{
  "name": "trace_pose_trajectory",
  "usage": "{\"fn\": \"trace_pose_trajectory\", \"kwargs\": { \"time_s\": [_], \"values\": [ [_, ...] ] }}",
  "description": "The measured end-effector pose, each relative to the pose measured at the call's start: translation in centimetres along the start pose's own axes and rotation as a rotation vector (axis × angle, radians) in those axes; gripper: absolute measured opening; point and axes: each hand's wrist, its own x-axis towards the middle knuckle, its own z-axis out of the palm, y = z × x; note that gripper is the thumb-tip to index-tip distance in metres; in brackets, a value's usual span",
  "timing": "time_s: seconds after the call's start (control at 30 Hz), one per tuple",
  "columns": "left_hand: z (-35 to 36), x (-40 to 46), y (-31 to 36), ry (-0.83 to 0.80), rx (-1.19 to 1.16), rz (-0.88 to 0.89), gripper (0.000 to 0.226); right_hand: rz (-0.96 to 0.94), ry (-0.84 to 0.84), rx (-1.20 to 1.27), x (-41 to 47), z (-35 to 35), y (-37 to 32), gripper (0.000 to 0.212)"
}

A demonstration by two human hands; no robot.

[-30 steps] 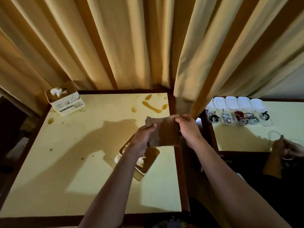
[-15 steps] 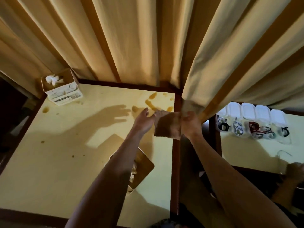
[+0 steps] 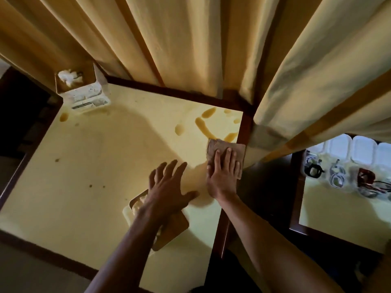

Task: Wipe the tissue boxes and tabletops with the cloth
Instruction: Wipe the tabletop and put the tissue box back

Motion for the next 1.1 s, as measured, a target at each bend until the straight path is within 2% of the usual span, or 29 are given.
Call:
{"fn": "trace_pose_trajectory", "kwargs": {
  "time_s": [0.07,0.17,0.3,0.4,0.47,0.63,0.73,0.87,0.97,1.03,1.1],
  "values": [
    [0.2,-1.2,-1.2,-0.145,0.09,-0.052,0.126,-0.023,0.012,-0.021,1.3,0.1,0.2,0.069],
    [0.8,-1.2,-1.8,-0.264,0.122,-0.111,0.14,-0.052,-0.01,-0.037,3.4,-0.2,-0.3,0.069],
    [2.0,-0.6,-2.1,-0.284,0.138,-0.106,0.143,-0.069,-0.003,-0.049,3.8,-0.5,-1.1,0.069],
    [2.2,-0.1,-2.6,-0.275,0.124,-0.095,0.143,-0.222,-0.014,-0.084,2.4,-1.0,-0.3,0.064],
    [2.3,0.1,-2.8,-0.26,0.117,-0.081,0.143,-0.258,-0.008,-0.105,2.4,-1.5,1.3,0.062],
    [2.7,0.3,-3.1,-0.243,0.113,-0.078,0.147,-0.059,-0.073,-0.102,8.0,-4.4,3.3,0.062],
    [2.3,0.6,-2.9,-0.265,0.117,-0.101,0.149,-0.052,-0.105,-0.144,12.2,-5.4,0.9,0.062],
    [1.8,0.8,-2.5,-0.313,0.102,-0.134,0.151,-0.369,-0.166,-0.187,11.7,-3.5,-3.8,0.065],
    [1.7,0.9,-2.4,-0.315,0.12,-0.132,0.15,-0.56,-0.17,-0.213,7.1,-2.0,-3.1,0.062],
    [1.5,0.9,-2.4,-0.334,0.099,-0.131,0.151,-0.535,-0.117,-0.193,7.5,-2.8,-1.1,0.061],
    [1.4,0.9,-2.5,-0.337,0.075,-0.132,0.151,-0.35,-0.093,-0.208,10.6,-4.5,-0.4,0.064]
  ]
}}
